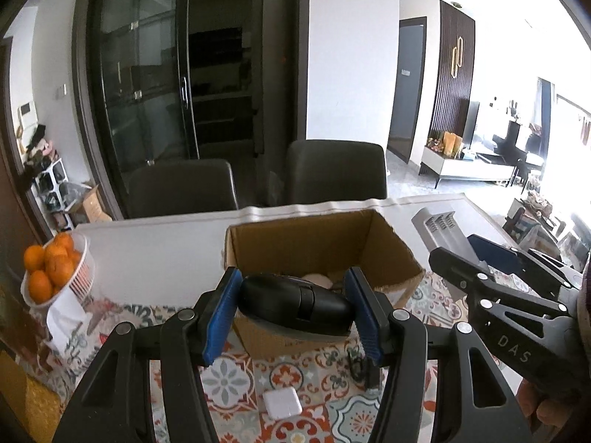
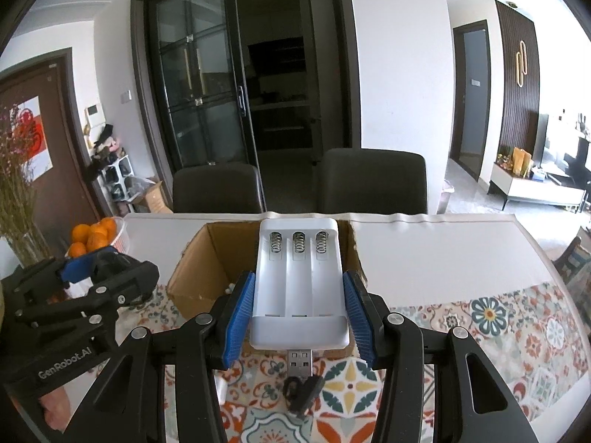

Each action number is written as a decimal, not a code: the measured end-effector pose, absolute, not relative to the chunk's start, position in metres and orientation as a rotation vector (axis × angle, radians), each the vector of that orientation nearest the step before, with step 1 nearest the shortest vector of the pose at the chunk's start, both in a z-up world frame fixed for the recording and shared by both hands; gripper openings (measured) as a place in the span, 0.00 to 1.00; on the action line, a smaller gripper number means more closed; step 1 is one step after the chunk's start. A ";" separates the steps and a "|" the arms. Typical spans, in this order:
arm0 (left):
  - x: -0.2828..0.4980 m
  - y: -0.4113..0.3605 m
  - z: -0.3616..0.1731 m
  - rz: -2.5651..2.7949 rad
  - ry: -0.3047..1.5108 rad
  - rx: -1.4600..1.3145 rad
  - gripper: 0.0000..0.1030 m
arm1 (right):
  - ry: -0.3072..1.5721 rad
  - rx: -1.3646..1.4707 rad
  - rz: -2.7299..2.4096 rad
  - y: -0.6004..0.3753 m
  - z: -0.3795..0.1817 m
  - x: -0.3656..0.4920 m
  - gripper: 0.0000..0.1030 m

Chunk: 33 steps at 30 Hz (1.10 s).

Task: Organize rigid objects
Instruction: 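Lift and carry the battery charger and black puck over the box, then open the left gripper to drop the puck while the right gripper releases the charger into the box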

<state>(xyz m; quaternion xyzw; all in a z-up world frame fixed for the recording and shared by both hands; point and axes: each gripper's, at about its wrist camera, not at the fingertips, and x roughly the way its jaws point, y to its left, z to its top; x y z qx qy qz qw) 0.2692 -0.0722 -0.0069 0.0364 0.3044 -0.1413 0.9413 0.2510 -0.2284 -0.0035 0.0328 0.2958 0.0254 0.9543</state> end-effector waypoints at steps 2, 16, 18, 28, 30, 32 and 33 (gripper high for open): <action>0.276 -0.075 -0.003 -0.292 0.614 0.083 0.55 | 0.606 0.070 0.057 -0.230 -0.001 0.259 0.47; 0.327 -0.085 0.001 -0.296 0.679 0.108 0.55 | 0.687 0.040 0.090 -0.234 0.001 0.320 0.47; 0.335 -0.087 0.000 -0.292 0.696 0.104 0.55 | 0.712 0.042 0.100 -0.235 -0.003 0.332 0.47; 0.373 -0.093 -0.019 -0.278 0.812 0.100 0.56 | 0.820 0.034 0.114 -0.233 -0.026 0.367 0.47; 0.376 -0.094 -0.024 -0.274 0.832 0.104 0.55 | 0.839 0.034 0.108 -0.234 -0.032 0.373 0.47; 0.381 -0.094 -0.031 -0.271 0.849 0.102 0.55 | 0.865 0.044 0.113 -0.236 -0.038 0.377 0.47; 0.382 -0.094 -0.033 -0.267 0.855 0.106 0.56 | 0.873 0.045 0.113 -0.236 -0.041 0.378 0.47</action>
